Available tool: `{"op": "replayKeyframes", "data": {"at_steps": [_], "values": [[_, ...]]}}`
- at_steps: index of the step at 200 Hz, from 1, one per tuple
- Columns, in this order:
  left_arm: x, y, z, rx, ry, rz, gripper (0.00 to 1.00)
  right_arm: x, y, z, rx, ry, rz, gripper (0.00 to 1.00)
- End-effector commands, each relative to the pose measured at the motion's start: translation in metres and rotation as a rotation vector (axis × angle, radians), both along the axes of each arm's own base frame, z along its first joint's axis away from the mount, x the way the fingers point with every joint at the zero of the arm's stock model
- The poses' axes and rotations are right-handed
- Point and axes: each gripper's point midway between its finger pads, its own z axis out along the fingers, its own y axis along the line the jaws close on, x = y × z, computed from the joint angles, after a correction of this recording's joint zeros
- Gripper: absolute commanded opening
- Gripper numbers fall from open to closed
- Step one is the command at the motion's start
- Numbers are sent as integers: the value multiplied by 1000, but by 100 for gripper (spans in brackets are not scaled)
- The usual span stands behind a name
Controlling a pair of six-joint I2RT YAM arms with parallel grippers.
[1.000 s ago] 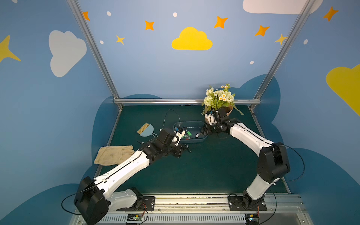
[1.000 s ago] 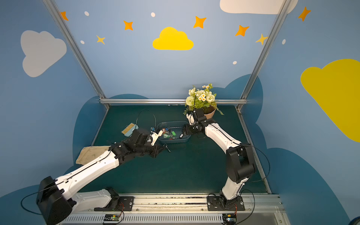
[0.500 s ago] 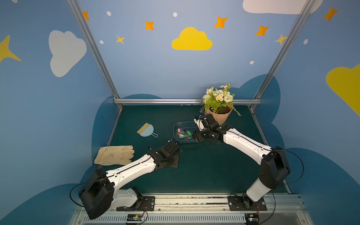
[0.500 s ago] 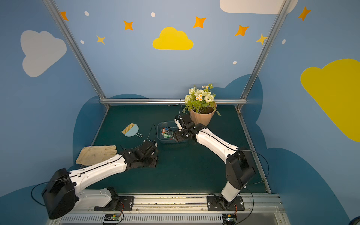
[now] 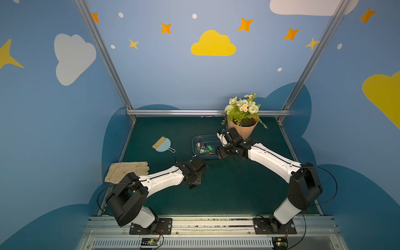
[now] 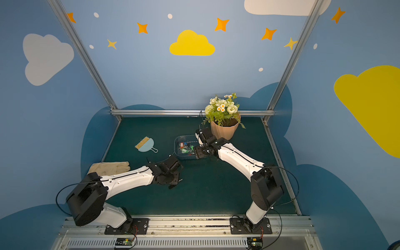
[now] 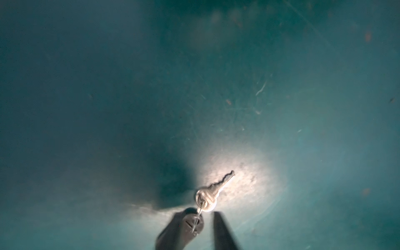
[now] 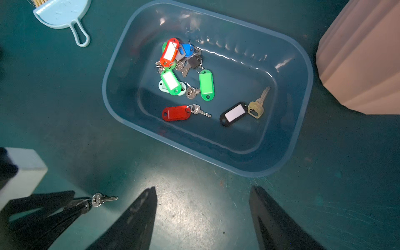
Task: Take the keys out of the storage box
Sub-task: Place the key at the center of the board, then adjust the key in the storage box.
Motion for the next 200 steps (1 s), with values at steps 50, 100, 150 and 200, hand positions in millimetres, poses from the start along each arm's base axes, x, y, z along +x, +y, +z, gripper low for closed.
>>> {"op": "replayKeyframes", "data": {"at_steps": [50,100,150,200], "values": [[16,40,75,-29,-170,75,79,5,29,-3,25,36,35,68],[33,57,157,-346,-528,39,100,25,84,-25,-10,67,83,64],[40,60,155,-402,-528,39,100,61,111,-61,-28,118,56,64],[42,61,138,-373,-491,35,100,96,111,-88,-69,80,-43,54]]}}
